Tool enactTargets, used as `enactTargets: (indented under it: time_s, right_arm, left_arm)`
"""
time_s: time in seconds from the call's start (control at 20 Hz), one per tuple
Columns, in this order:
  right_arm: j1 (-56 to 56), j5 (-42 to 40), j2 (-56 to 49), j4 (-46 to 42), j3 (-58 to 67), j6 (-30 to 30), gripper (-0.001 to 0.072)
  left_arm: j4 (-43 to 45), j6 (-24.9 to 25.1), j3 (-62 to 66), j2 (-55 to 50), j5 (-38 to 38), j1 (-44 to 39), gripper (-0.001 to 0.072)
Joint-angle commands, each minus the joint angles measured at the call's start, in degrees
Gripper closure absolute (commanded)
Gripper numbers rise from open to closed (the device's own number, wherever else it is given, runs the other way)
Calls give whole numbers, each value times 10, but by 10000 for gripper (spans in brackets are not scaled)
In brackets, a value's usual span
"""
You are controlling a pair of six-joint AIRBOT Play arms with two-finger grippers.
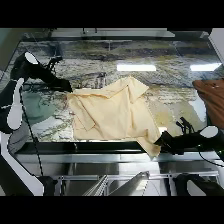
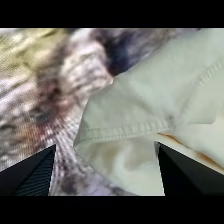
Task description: Fold the shirts.
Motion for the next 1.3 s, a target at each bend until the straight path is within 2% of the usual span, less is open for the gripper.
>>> enactTargets:
  time_s: [0.0, 0.05, 0.1, 0.15, 0.3, 0.35, 0.4, 0.45, 0.6, 0.65, 0.75, 0.8, 1.0, 1.1, 1.25]
  right_arm:
    - [42, -55, -70, 56, -3, -50, 374]
    - [51, -54, -85, 76, -2, -68, 404]
    - [57, -54, -96, 95, -2, -84, 479]
    - [61, -54, -99, 109, -2, -97, 588]
    - [61, -54, -96, 113, 0, -99, 666]
    - [61, -54, -93, 113, 0, -102, 694]
    - [61, -54, -92, 113, 3, -102, 695]
    - [61, -54, -92, 113, 7, -102, 695]
    - [59, -59, -96, 104, 56, -115, 695]
    - [50, -68, -105, 82, 93, -115, 696]
    - [12, -78, -153, 45, 199, -115, 696]
    - [-11, -74, -196, 31, 274, -118, 696]
    - [-36, -7, -399, 32, 614, -137, 696]
    - [-28, 17, -487, 33, 766, -120, 696]
    - [-16, 14, -560, 33, 910, -113, 695]
  left_arm:
    - [0, 19, -33, 0, 50, -4, -4]
    - [1, 28, -38, 0, 52, -9, -4]
    - [0, 34, -41, 0, 52, -10, -4]
    - [-3, 37, -41, 0, 52, -16, 12]
    - [-4, 47, -41, 0, 51, -30, 38]
    - [-4, 47, -41, 0, 49, -35, 264]
    - [-4, 54, -41, 0, 44, -39, 530]
    - [-4, 58, -38, 0, 35, -39, 685]
    - [-3, 54, 3, 0, -21, -37, 684]
    - [-4, 39, 26, 1, -45, -29, 684]
    - [-11, 2, 45, 23, -70, -4, 684]
    - [-42, -10, 31, 42, -83, 16, 685]
    - [-194, -15, -174, 172, -115, 101, 685]
    - [-214, -15, -307, 249, -120, 125, 685]
    - [-213, -16, -478, 345, -90, 133, 685]
